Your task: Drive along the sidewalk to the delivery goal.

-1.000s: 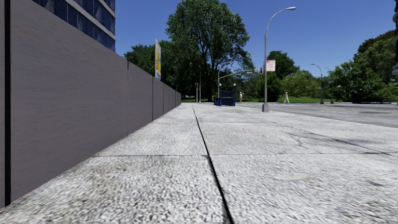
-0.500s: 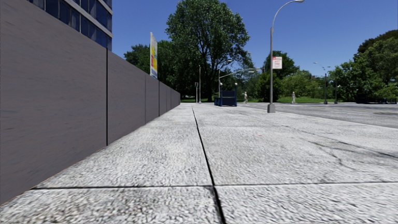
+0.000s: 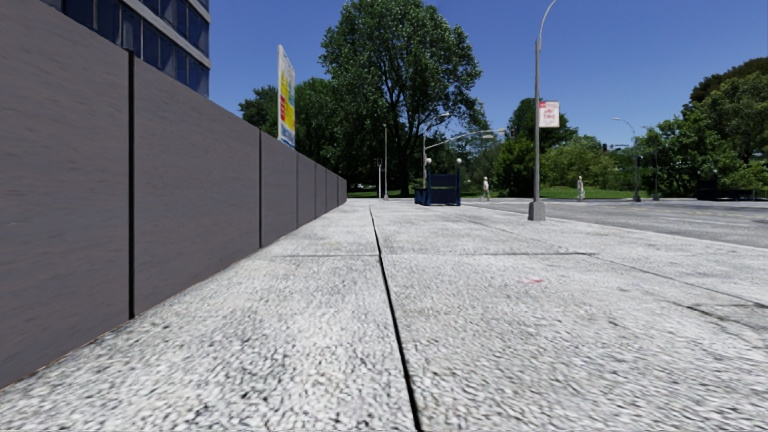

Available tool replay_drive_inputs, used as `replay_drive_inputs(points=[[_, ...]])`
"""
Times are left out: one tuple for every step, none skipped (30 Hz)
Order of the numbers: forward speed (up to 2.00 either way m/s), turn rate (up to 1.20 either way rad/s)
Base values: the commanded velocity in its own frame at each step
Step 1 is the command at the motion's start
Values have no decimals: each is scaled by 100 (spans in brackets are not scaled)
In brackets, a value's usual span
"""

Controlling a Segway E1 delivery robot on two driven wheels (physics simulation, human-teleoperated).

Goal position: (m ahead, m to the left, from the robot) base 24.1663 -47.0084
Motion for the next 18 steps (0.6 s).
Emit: replay_drive_inputs(points=[[200, 0], [200, 0], [200, 0], [200, 0], [200, 0], [200, 0], [200, 0], [200, 0], [200, 0], [200, 0], [200, 0], [200, 0], [200, 0], [200, 0], [200, 0], [200, 0], [200, 0], [200, 0]])
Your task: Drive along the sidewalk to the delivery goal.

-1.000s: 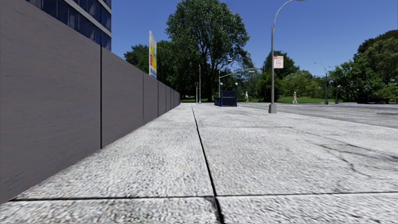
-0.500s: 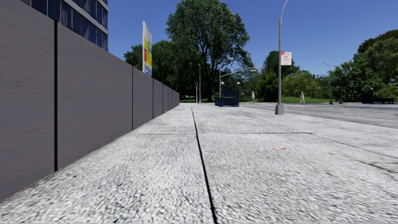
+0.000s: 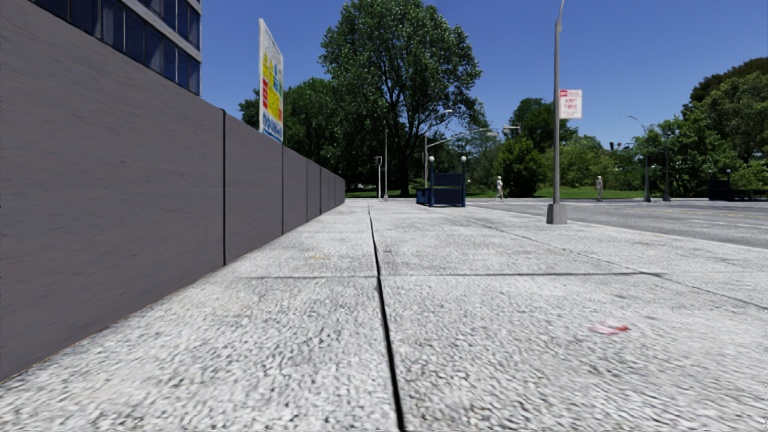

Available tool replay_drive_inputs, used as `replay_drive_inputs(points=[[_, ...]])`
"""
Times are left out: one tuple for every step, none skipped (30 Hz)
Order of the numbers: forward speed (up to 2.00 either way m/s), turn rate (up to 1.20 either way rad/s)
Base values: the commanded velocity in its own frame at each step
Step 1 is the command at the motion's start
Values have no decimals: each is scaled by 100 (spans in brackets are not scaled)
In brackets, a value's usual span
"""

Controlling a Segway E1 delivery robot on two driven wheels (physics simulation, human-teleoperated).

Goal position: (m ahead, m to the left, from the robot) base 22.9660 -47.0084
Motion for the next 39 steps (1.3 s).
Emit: replay_drive_inputs(points=[[200, 0], [200, 0], [200, 0], [200, 0], [200, 0], [200, 0], [200, 0], [200, 0], [200, 0], [200, 0], [200, 0], [200, 0], [200, 0], [200, 0], [200, 0], [200, 0], [200, 0], [200, 0], [200, 0], [200, 0], [200, 0], [200, 0], [200, 0], [200, 0], [200, 0], [200, 0], [200, 0], [200, 0], [200, 0], [200, 0], [200, 0], [200, 0], [200, 0], [200, 0], [200, 0], [200, 0], [200, 0], [200, 0], [200, 0]])
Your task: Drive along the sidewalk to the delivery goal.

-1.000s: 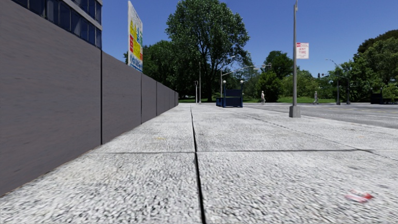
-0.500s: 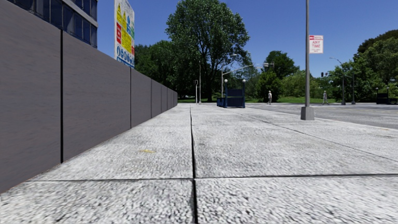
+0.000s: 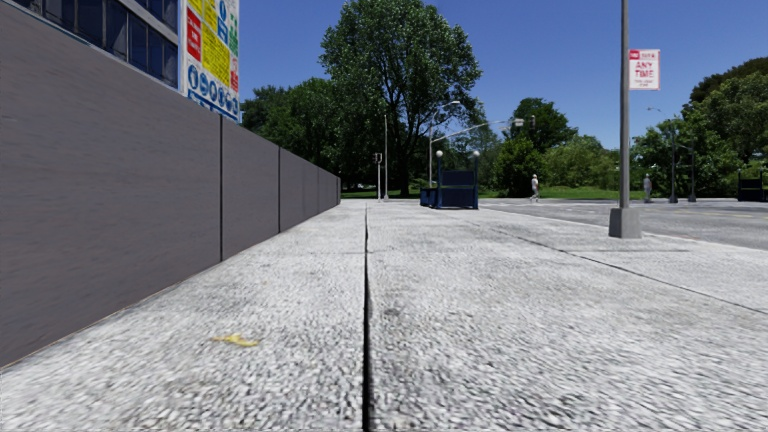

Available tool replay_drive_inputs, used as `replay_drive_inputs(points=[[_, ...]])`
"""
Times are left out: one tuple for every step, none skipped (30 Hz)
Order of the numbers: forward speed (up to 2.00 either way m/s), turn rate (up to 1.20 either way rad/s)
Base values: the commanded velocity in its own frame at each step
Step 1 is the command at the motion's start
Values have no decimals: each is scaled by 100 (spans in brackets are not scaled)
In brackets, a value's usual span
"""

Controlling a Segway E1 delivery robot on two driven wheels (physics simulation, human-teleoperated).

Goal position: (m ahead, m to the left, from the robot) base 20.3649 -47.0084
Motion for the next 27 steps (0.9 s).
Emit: replay_drive_inputs(points=[[200, 0], [200, 0], [200, 0], [200, 0], [200, 0], [200, 0], [200, 0], [200, 0], [200, 0], [200, 0], [200, 0], [200, 0], [200, 0], [200, 0], [200, 0], [200, 0], [200, 0], [200, 0], [200, 0], [200, 0], [200, 0], [200, 0], [200, 0], [200, 0], [200, 0], [200, 0], [200, 0]])
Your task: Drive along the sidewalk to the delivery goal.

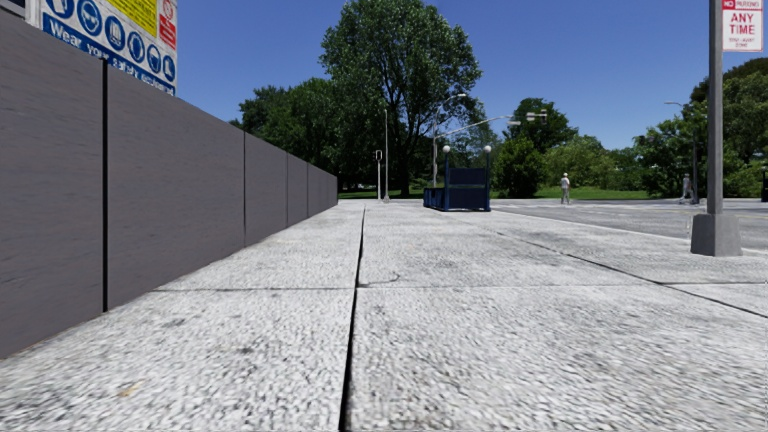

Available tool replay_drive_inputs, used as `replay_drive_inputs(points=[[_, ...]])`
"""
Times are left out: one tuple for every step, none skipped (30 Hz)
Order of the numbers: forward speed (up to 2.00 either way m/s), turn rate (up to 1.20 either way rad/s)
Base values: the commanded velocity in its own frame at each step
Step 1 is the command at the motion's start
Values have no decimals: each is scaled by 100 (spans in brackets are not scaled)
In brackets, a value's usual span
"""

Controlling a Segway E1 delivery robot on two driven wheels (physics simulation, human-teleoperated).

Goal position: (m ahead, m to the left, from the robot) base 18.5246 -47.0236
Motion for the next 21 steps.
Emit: replay_drive_inputs(points=[[200, 0], [200, 0], [200, 0], [200, 0], [200, 0], [200, 0], [200, 0], [200, 0], [200, 0], [200, 0], [200, 0], [200, 0], [200, 0], [200, 0], [200, 0], [200, 0], [200, 0], [200, 0], [200, 0], [200, 0], [200, 0]])
